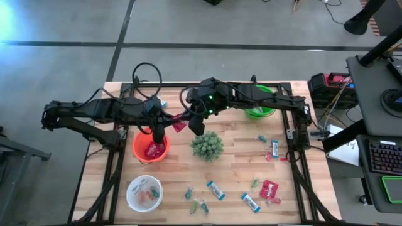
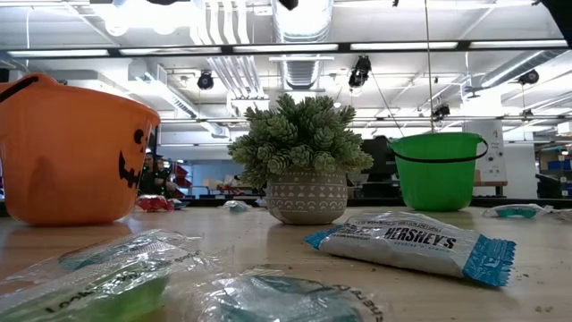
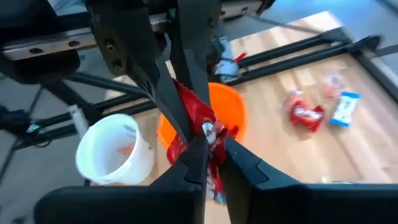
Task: Sort candy
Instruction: Put the red candy into the orange bucket
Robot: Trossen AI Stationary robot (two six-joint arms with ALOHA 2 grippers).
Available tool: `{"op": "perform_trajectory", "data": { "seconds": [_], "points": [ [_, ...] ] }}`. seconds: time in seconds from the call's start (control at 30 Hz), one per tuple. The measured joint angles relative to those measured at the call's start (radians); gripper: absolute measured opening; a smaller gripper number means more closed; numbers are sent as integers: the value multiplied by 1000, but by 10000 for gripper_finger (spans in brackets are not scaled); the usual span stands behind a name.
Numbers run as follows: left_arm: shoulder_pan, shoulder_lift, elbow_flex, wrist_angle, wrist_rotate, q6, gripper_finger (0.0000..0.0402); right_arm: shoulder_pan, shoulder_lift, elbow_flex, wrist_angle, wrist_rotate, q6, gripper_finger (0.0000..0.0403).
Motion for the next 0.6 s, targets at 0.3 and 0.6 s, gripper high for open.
{"op": "perform_trajectory", "data": {
  "seconds": [0.3,0.6],
  "points": [
    [-2,-45,0,-228,-4,-20,0,-19,3,0,15,43,-7,112],
    [0,-137,0,-593,5,-104,0,-66,-9,0,-144,44,-12,123]
  ]
}}
